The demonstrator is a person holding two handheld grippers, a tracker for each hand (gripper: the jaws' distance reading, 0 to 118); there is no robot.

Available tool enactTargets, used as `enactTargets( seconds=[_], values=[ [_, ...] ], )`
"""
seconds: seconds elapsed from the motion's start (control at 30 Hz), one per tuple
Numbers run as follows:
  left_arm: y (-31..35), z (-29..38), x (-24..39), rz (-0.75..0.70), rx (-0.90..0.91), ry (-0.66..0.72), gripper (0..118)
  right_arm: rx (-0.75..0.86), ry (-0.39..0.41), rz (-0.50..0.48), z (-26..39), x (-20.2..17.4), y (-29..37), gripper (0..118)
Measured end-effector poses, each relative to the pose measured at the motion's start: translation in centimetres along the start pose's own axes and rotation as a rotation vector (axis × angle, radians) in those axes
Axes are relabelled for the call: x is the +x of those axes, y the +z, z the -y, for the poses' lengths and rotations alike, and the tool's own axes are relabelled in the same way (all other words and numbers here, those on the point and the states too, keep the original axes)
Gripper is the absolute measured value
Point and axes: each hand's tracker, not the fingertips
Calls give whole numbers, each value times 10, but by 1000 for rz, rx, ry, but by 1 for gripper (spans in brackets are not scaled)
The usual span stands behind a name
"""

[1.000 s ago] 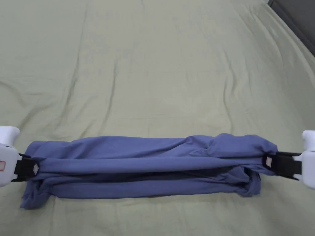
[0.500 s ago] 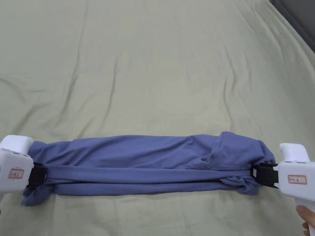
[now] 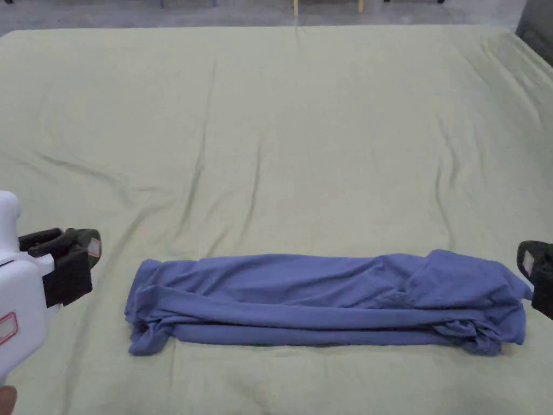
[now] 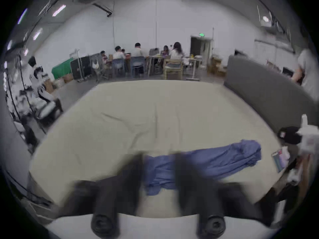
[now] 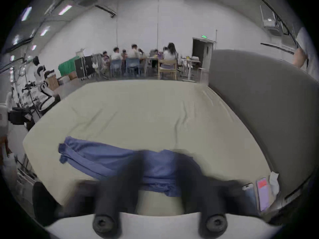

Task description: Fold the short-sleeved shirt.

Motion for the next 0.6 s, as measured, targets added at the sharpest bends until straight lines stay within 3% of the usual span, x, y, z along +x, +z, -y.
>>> enactTargets(
  seconds=[0.03,0.1,0.17,0.33,0.37,0.4,0.43,0.5,0.57,0.6],
  values=[
    [-6,6,-3,-14,4,33,0,41,-22,9,3,-5,2,2],
    [-19,11,-3,-47,-98,1,0,-4,16,0,-1,-10,-2,2],
    [-29,14,-6,-124,-79,-62,0,-1,31,5,0,-14,-4,2],
    [-79,32,-54,65,-149,156,0,-47,-14,-57,5,-14,-12,2],
    [-101,41,-68,92,-189,200,9,-59,-16,-67,7,-14,-16,2],
    [-114,45,-85,107,-216,261,34,-76,-15,-73,9,-15,-19,2],
    [-137,54,-99,115,-288,349,76,-99,-5,-74,13,-18,-22,2],
    [-177,78,-121,171,-367,529,83,-141,17,-71,18,-22,-32,2],
    [-206,93,-128,206,-381,588,83,-180,25,-74,25,-26,-40,2],
    [-223,100,-125,180,-425,554,83,-202,23,-80,27,-28,-44,2]
  ],
)
